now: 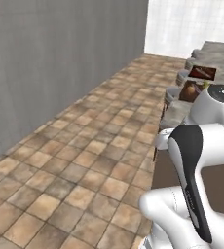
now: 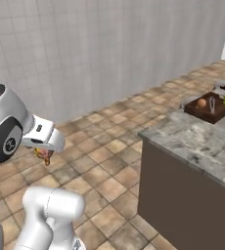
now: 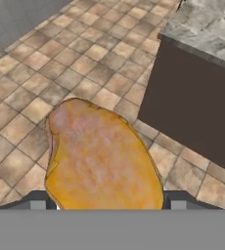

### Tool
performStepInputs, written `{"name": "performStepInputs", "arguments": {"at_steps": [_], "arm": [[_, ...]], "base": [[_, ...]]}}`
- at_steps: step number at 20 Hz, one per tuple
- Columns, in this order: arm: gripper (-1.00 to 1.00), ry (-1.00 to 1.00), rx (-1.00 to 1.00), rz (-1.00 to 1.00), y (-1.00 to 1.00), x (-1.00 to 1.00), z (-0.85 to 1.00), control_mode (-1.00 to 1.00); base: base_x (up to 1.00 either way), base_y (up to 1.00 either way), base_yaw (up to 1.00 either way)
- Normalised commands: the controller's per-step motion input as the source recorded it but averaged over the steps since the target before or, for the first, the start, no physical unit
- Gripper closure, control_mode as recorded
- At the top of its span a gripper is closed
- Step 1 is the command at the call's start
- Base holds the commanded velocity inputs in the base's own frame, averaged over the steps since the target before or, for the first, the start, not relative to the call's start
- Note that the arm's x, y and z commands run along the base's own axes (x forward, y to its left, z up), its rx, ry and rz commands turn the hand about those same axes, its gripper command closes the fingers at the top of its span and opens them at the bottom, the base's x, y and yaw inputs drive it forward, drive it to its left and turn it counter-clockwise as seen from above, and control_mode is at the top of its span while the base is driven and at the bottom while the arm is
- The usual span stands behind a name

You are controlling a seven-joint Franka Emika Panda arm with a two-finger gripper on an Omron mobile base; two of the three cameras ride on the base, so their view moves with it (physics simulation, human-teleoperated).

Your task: Gather the broccoli and onion from the fridge and place them on a tray on the dining counter. Then gather the chicken drumsticks from the fridge and place them on the other tray.

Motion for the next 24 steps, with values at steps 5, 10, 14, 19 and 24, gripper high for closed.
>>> {"name": "performStepInputs", "arguments": {"at_steps": [5,10,14,19,24], "arm": [[1.00,0.00,0.00,0.00,0.00,0.00,0.00,1.00],[1.00,0.00,0.00,0.00,0.00,0.00,0.00,1.00],[1.00,0.00,0.00,0.00,0.00,0.00,0.00,1.00],[1.00,0.00,0.00,0.00,0.00,0.00,0.00,1.00],[1.00,0.00,0.00,0.00,0.00,0.00,0.00,1.00]], "base": [[1.00,0.85,-0.47],[1.00,0.89,-0.49],[1.00,0.92,-0.49],[1.00,0.95,-0.49],[1.00,0.94,-0.51]]}}
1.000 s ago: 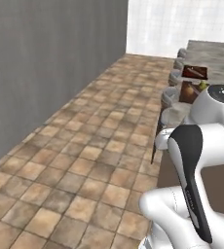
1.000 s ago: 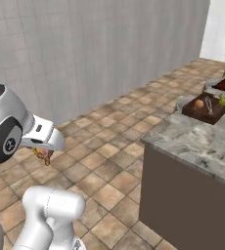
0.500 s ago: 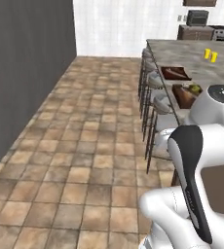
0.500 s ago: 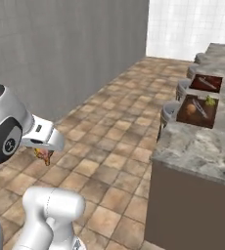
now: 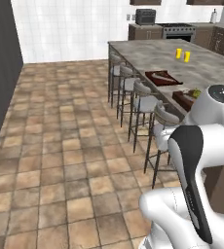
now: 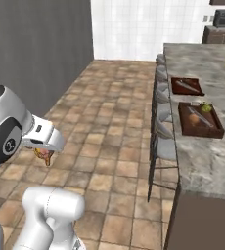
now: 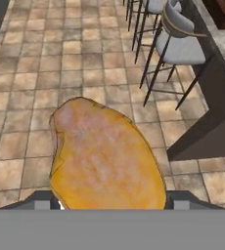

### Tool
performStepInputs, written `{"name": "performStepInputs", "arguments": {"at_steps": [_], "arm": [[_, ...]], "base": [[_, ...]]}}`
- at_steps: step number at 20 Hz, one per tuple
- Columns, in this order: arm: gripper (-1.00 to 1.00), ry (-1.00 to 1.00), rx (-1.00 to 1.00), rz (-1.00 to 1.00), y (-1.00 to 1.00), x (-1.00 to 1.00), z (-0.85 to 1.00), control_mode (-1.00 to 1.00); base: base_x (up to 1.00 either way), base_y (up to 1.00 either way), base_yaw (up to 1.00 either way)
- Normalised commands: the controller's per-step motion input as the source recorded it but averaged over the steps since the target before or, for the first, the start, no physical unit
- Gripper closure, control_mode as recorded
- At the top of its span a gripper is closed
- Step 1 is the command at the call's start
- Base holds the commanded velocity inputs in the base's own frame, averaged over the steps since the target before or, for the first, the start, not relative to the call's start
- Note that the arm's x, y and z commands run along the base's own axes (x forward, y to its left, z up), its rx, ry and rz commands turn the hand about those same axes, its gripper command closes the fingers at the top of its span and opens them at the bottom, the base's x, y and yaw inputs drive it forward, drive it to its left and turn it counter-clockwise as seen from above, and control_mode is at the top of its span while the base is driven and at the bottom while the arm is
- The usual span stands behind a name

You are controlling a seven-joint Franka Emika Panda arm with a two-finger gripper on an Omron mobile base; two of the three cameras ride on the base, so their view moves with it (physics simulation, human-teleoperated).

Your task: Gather the broccoli and onion from the fridge and place them on a tray on the dining counter. Then gather the chicken drumsticks from the fridge and place them on the other tray.

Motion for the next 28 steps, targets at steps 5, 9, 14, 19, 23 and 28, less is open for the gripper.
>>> {"name": "performStepInputs", "arguments": {"at_steps": [5,9,14,19,23,28], "arm": [[1.00,0.00,0.00,0.00,0.00,0.00,0.00,1.00],[1.00,0.00,0.00,0.00,0.00,0.00,0.00,1.00],[1.00,0.00,0.00,0.00,0.00,0.00,0.00,1.00],[1.00,0.00,0.00,0.00,0.00,0.00,0.00,1.00],[1.00,0.00,0.00,0.00,0.00,0.00,0.00,1.00],[1.00,0.00,0.00,0.00,0.00,0.00,0.00,1.00]], "base": [[1.00,0.89,-0.55],[1.00,0.78,-0.61],[0.91,0.78,-0.63],[0.80,0.81,-0.62],[0.70,0.88,-0.60],[0.38,1.00,-0.52]]}}
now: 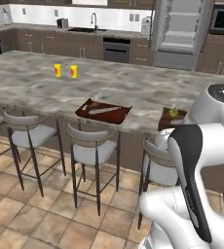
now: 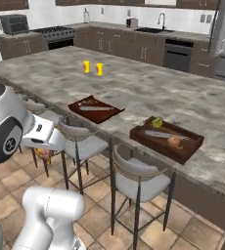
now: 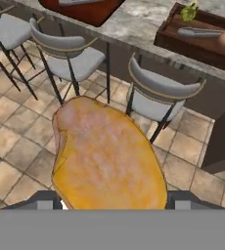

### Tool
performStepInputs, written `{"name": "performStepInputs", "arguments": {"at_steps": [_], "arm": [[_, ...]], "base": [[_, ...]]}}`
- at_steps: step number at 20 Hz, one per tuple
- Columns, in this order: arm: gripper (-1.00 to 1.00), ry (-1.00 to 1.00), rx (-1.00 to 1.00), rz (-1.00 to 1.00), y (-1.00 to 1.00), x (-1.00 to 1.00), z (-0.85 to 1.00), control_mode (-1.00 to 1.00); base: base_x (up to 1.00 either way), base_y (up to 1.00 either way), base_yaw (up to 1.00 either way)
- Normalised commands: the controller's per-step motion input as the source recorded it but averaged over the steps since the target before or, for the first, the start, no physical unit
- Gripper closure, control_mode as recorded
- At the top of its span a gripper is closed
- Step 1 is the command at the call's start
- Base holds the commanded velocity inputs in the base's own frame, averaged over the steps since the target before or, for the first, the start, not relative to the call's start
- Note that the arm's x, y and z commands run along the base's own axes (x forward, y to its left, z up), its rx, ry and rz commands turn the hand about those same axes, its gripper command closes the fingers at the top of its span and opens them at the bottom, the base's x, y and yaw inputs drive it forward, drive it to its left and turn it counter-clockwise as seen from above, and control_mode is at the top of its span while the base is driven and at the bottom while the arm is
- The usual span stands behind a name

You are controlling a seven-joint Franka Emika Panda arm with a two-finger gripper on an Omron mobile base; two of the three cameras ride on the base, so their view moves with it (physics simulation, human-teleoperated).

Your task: Gather the broccoli and onion from the fridge and place them on a tray on the dining counter. Then gather the chicken drumsticks from the fridge and place them on the other tray.

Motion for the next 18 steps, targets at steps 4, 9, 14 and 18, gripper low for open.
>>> {"name": "performStepInputs", "arguments": {"at_steps": [4,9,14,18], "arm": [[1.00,0.00,0.00,0.00,0.00,0.00,0.00,1.00],[1.00,0.00,0.00,0.00,0.00,0.00,0.00,1.00],[1.00,0.00,0.00,0.00,0.00,0.00,0.00,1.00],[1.00,0.00,0.00,0.00,0.00,0.00,0.00,1.00]], "base": [[0.34,1.00,-0.51],[0.28,1.00,-0.51],[0.28,1.00,-0.52],[0.21,0.87,-0.60]]}}
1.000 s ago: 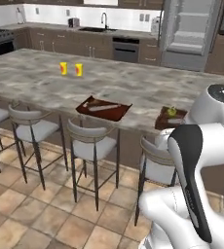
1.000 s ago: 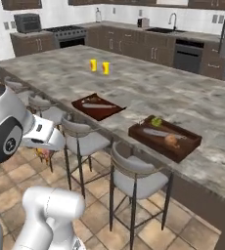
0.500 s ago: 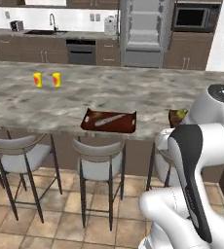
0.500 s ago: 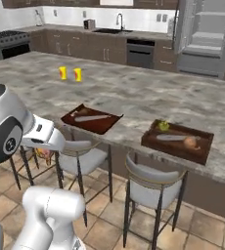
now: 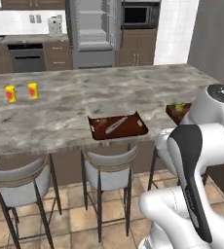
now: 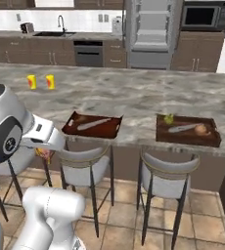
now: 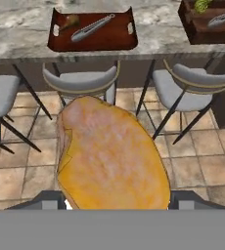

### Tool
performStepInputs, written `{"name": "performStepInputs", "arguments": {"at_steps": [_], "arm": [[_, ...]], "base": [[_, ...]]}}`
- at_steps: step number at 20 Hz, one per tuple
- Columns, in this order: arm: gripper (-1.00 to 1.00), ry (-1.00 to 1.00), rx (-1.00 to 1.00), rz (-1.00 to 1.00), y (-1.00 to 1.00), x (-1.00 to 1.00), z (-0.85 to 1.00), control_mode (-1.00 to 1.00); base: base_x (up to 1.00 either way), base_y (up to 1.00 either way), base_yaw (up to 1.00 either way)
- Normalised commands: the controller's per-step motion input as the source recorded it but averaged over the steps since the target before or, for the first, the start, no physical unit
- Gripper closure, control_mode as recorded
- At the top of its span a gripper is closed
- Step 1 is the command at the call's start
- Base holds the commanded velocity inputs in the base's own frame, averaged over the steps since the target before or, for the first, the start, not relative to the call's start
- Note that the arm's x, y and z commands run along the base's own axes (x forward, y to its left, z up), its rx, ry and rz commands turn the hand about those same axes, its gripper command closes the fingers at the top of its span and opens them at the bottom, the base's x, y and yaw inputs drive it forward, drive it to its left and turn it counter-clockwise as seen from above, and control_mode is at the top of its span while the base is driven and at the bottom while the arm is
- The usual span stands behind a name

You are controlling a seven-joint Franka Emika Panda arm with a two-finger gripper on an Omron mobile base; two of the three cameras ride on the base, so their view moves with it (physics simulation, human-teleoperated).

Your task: Gather the broccoli and onion from the fridge and place them on a tray on the dining counter. Then gather the chicken drumsticks from the fridge and place them on the other tray.

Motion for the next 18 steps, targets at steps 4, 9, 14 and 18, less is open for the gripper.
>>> {"name": "performStepInputs", "arguments": {"at_steps": [4,9,14,18], "arm": [[1.00,0.00,0.00,0.00,0.00,0.00,0.00,1.00],[1.00,0.00,0.00,0.00,0.00,0.00,0.00,1.00],[1.00,0.00,0.00,0.00,0.00,0.00,0.00,1.00],[1.00,0.00,0.00,0.00,0.00,0.00,0.00,1.00]], "base": [[0.01,0.66,-0.68],[0.53,0.60,-0.32],[0.93,-0.06,0.04],[0.61,-0.22,0.12]]}}
